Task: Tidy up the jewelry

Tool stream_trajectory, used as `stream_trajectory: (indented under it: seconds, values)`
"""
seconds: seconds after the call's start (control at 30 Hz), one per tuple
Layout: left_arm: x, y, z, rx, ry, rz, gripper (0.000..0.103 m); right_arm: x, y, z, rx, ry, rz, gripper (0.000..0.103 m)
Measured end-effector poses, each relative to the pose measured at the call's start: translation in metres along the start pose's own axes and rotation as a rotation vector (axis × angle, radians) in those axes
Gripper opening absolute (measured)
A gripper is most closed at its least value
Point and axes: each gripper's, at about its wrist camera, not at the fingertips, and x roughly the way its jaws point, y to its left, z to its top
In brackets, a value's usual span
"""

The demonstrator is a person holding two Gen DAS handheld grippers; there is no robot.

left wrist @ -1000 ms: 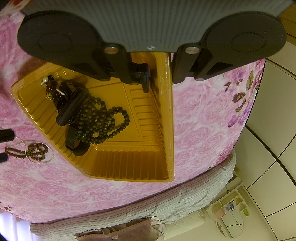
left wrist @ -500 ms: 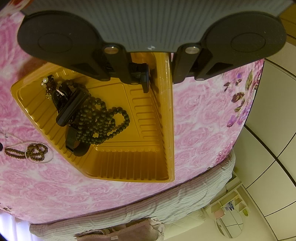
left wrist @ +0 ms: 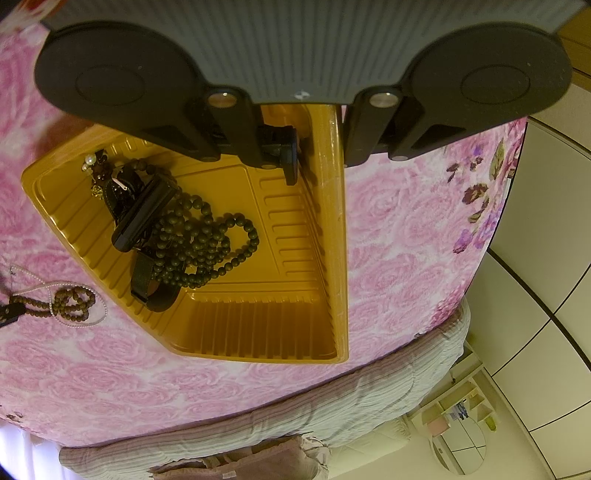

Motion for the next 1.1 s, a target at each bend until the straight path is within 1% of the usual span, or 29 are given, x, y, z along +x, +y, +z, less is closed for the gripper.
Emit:
stream_trajectory:
  seconds: [0.03,0.1,0.23,0.43,0.53,0.7,0.83,0.9,1.1]
  values:
    - [0.000,0.000,0.000,0.000,0.000,0.000,0.006,0.001,0.002,-0.001,-0.019,-0.004,-0.006,0.021]
    - [0.000,0.001,0.000,-0.003,0.002,-0.001,0.006,-0.001,0.005,-0.001,-0.040,-0.013,-0.017,0.006]
    - [0.000,0.003,-0.001,-0.003,0.002,-0.002,0.006,-0.021,0.007,0.002,-0.062,-0.083,-0.057,0.006]
    - [0.000,0.003,-0.002,-0.001,0.000,-0.002,0.006,-0.073,0.011,0.018,-0.142,-0.212,-0.127,0.006]
    - [0.001,0.003,-0.002,-0.002,0.000,-0.002,0.006,-0.098,0.012,0.029,-0.170,-0.271,-0.144,0.006]
    - [0.000,0.002,-0.002,0.002,-0.001,-0.001,0.006,-0.133,0.015,0.046,-0.225,-0.343,-0.170,0.006]
    - [0.000,0.001,-0.001,0.008,-0.004,-0.001,0.006,-0.145,0.019,0.057,-0.256,-0.348,-0.194,0.006]
    - [0.000,0.001,-0.001,0.009,-0.005,-0.001,0.006,-0.151,0.020,0.060,-0.256,-0.364,-0.193,0.006]
    - [0.000,0.001,0.000,0.007,-0.004,-0.003,0.006,-0.161,0.030,0.065,-0.283,-0.383,-0.158,0.006]
